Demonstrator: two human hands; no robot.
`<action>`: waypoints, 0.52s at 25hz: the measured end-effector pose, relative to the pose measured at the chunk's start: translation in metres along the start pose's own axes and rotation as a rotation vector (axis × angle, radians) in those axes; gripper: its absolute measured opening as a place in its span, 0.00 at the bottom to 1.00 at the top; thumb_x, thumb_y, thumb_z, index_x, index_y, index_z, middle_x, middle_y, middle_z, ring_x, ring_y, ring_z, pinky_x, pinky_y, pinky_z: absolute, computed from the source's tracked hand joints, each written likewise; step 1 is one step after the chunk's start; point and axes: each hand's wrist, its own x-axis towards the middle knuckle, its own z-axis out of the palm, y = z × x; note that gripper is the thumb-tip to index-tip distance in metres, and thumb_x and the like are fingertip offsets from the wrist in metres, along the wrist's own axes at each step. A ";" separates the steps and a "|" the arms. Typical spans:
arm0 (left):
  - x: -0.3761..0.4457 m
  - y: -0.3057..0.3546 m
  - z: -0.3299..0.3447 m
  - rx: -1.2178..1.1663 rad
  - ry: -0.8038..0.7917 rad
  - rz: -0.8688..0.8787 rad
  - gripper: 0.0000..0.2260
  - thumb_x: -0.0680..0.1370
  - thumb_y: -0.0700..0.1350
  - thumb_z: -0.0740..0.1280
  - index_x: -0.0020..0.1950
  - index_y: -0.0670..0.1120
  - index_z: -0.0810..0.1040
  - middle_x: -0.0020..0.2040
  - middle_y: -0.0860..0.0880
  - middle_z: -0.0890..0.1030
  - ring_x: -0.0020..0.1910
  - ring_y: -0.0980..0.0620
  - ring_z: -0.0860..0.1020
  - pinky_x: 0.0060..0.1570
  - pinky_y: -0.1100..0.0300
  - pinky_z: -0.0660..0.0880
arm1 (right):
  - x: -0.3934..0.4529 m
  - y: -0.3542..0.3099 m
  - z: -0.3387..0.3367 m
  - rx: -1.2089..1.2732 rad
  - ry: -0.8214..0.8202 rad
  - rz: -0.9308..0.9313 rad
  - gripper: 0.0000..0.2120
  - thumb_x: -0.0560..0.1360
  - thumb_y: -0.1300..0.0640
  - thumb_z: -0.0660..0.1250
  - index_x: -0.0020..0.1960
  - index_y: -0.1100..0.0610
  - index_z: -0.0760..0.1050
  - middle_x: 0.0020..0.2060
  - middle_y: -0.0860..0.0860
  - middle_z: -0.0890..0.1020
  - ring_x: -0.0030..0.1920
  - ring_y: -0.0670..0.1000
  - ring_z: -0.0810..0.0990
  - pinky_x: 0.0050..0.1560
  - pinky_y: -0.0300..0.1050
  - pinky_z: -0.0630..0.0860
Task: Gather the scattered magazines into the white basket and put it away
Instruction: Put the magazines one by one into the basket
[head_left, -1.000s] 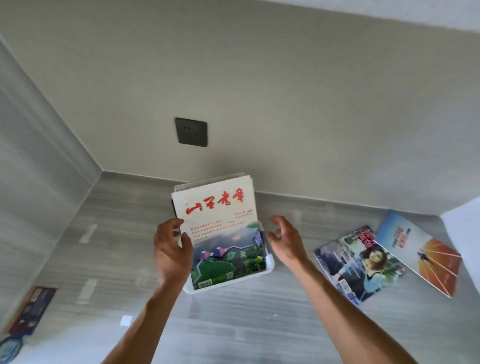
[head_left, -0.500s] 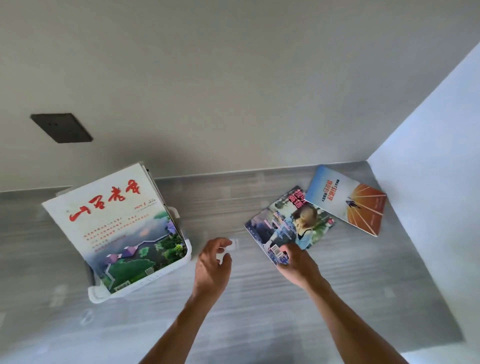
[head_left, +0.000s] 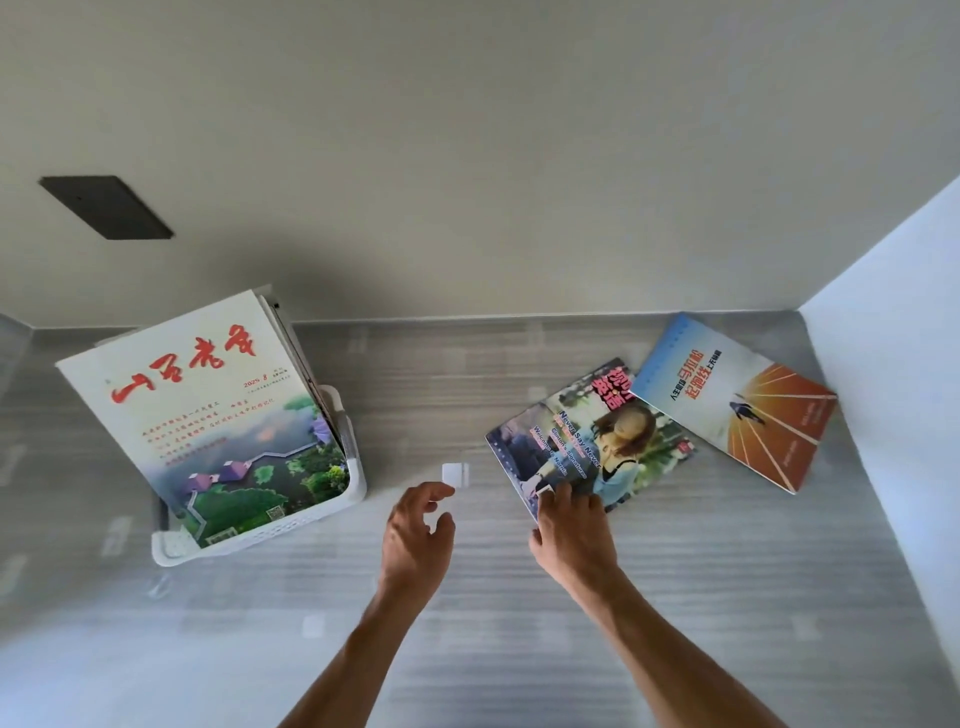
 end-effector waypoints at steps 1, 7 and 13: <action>-0.002 0.000 0.004 0.003 0.000 -0.010 0.14 0.72 0.31 0.65 0.54 0.45 0.80 0.53 0.50 0.82 0.52 0.49 0.78 0.48 0.48 0.78 | 0.001 0.000 0.000 -0.017 0.002 -0.022 0.13 0.63 0.52 0.74 0.43 0.60 0.80 0.37 0.58 0.81 0.34 0.59 0.81 0.38 0.49 0.77; -0.012 0.001 0.016 -0.004 -0.002 -0.019 0.14 0.72 0.32 0.65 0.51 0.47 0.80 0.50 0.52 0.82 0.49 0.52 0.80 0.46 0.52 0.79 | -0.006 0.015 -0.005 0.026 0.152 -0.192 0.10 0.55 0.56 0.79 0.29 0.57 0.78 0.23 0.52 0.80 0.21 0.50 0.78 0.24 0.41 0.75; -0.012 -0.011 0.018 0.133 -0.068 -0.112 0.13 0.73 0.36 0.66 0.56 0.47 0.79 0.52 0.51 0.80 0.51 0.46 0.80 0.46 0.57 0.75 | -0.092 0.022 0.040 0.379 0.114 -0.485 0.08 0.68 0.50 0.67 0.34 0.53 0.77 0.34 0.46 0.84 0.36 0.48 0.82 0.40 0.39 0.80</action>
